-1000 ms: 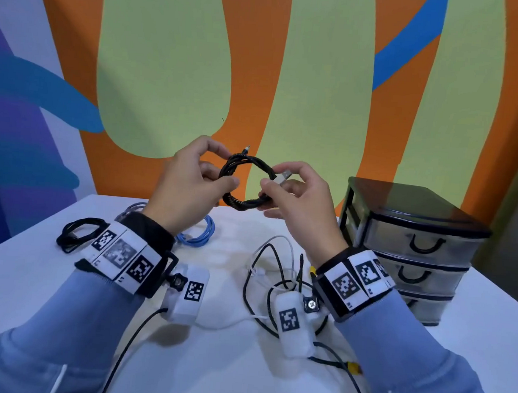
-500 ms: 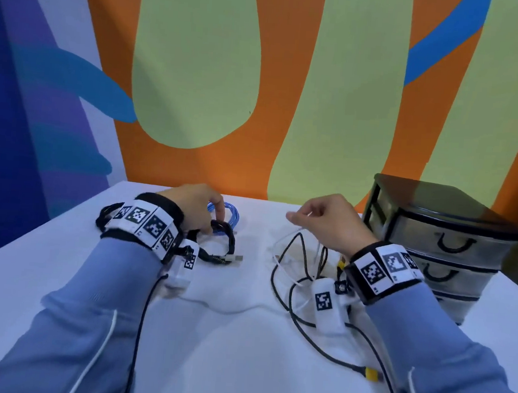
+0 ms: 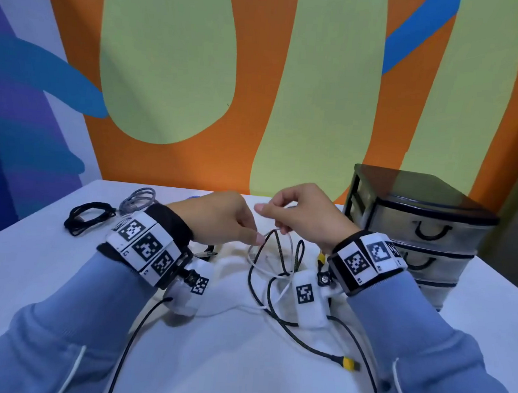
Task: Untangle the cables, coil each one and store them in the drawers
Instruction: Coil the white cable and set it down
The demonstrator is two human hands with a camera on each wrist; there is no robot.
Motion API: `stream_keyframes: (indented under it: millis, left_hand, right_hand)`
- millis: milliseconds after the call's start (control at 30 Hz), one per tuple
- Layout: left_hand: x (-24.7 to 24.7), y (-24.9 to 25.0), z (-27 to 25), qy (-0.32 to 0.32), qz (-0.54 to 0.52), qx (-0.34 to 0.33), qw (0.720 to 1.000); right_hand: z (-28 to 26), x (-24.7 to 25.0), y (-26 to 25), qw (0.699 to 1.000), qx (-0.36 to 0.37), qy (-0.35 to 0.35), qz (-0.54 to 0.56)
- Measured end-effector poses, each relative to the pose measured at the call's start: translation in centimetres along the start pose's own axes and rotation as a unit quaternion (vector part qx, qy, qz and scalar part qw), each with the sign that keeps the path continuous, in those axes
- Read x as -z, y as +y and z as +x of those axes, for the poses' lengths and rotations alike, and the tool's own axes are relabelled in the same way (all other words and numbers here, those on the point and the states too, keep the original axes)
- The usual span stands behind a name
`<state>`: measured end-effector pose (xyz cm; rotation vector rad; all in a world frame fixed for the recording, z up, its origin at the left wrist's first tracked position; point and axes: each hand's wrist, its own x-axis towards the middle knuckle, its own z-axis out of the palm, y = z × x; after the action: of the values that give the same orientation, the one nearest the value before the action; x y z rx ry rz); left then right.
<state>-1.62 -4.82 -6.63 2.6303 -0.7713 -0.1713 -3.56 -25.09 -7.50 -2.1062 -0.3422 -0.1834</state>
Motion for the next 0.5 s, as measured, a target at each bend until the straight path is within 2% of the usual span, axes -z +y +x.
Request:
stream_keyframes:
  millis: [67,133,200,267,333,367,433,500]
  left_hand:
    - [0.1,-0.4,0.1,0.004,0.012,0.015,1.000]
    - [0.0,-0.4,0.1,-0.001,0.031,0.031,0.999]
    - [-0.1,-0.2,0.2,-0.007,0.040,0.044,0.998]
    - [-0.1,0.0,0.5,-0.016,0.039,0.046,0.998]
    - [-0.2,0.3,0.7,-0.033,0.054,0.052,0.997]
    - [-0.2,0.4,0.9,-0.043,0.065,0.053,0.995]
    - [-0.2,0.7,1.2,-0.041,0.062,0.038,0.997]
    - [0.0,0.5,1.4,0.013,0.013,-0.005,1.000]
  right_hand:
    - [0.0,-0.2,-0.5,0.997,0.017,0.030,0.069]
    - [-0.1,-0.4,-0.9,0.995,0.026,0.051,0.081]
    - [0.3,-0.3,-0.4,0.998,0.006,0.063,-0.020]
    - [0.4,0.0,0.3,0.980,-0.078,0.001,-0.185]
    - [0.3,0.5,0.8,0.954,-0.146,-0.074,-0.253]
    - [0.1,0.5,0.6,0.955,-0.148,-0.091,-0.241]
    - [-0.1,0.4,0.3,0.978,-0.100,-0.079,-0.167]
    - [0.1,-0.2,0.0,0.998,-0.033,-0.035,-0.034]
